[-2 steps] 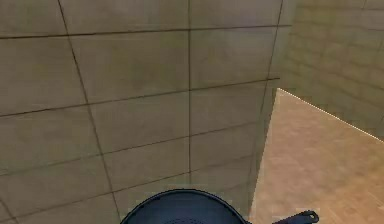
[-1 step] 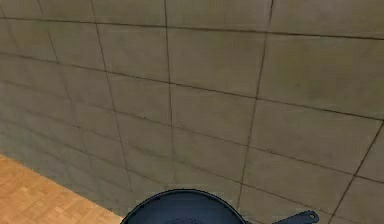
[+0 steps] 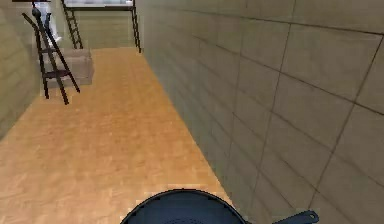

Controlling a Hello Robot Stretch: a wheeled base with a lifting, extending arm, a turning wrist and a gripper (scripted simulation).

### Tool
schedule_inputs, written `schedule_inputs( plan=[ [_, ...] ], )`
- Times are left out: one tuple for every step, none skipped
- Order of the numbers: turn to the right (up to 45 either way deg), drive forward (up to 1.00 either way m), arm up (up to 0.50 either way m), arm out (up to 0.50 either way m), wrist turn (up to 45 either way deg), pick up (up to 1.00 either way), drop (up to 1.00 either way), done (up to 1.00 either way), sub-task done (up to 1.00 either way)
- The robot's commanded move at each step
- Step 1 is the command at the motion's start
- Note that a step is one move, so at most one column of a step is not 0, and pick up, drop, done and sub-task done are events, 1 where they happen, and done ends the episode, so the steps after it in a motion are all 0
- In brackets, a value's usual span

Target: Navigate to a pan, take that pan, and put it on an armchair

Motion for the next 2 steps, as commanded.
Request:
schedule_inputs(
  plan=[
    [-45.0,0.00,0.00,0.00,0.0,0.00,0.00,0.00,0.00],
    [-36.0,0.00,0.00,0.00,0.0,0.00,0.00,0.00,0.00]
  ],
)
